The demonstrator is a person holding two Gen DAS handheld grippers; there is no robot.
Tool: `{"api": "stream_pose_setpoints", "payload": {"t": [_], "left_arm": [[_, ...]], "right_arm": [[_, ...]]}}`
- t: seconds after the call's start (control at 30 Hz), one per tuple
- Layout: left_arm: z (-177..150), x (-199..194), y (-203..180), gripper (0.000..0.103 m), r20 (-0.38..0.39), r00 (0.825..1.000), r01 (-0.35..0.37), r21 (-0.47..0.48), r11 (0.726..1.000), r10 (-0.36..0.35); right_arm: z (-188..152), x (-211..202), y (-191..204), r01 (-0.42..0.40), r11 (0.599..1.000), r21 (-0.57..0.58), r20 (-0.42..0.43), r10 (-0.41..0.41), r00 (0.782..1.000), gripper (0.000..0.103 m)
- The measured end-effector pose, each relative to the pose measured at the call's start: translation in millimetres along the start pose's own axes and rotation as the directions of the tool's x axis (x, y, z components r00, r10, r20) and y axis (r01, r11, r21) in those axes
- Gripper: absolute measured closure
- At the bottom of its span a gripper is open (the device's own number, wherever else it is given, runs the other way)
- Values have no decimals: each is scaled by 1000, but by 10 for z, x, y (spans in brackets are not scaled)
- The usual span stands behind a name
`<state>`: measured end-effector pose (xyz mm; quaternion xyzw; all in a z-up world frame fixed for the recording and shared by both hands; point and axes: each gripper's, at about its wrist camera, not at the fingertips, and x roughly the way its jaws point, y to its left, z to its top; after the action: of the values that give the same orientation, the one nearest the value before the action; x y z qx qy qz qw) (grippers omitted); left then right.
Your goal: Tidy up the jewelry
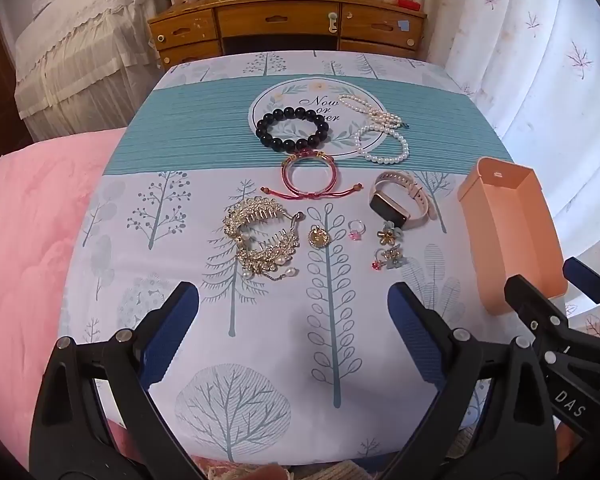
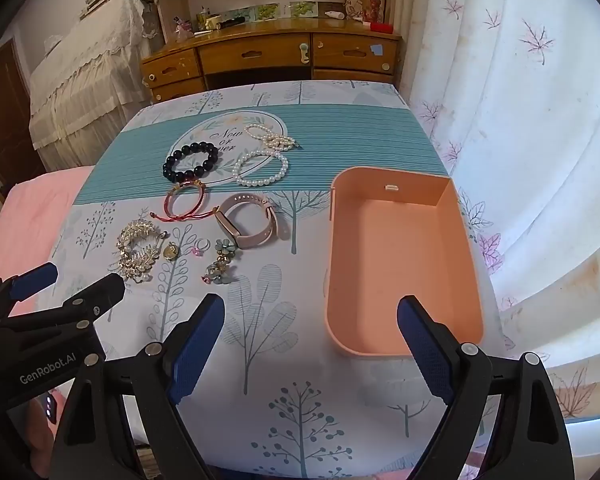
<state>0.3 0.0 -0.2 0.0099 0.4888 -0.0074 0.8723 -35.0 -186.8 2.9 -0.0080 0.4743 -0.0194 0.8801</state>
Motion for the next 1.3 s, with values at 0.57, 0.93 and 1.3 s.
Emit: {"api": "stream_pose_setpoints", "payload": {"t": [0.57,0.93,1.3], "left_arm": [[-22,-10,-9,8,-5,1000,9,15,1000,-9],[-45,-66,-98,9,0,1000,31,19,999,-31],[-9,-59,1,9,3,999,38,7,999,-38]], "right_arm": [[19,0,24,10,1000,-7,-4,-10,1000,14],[3,7,68,12,1000,-1,-5,-12,1000,13],[26,-35,34,-4,1000,3,-2,4,1000,14]]}}
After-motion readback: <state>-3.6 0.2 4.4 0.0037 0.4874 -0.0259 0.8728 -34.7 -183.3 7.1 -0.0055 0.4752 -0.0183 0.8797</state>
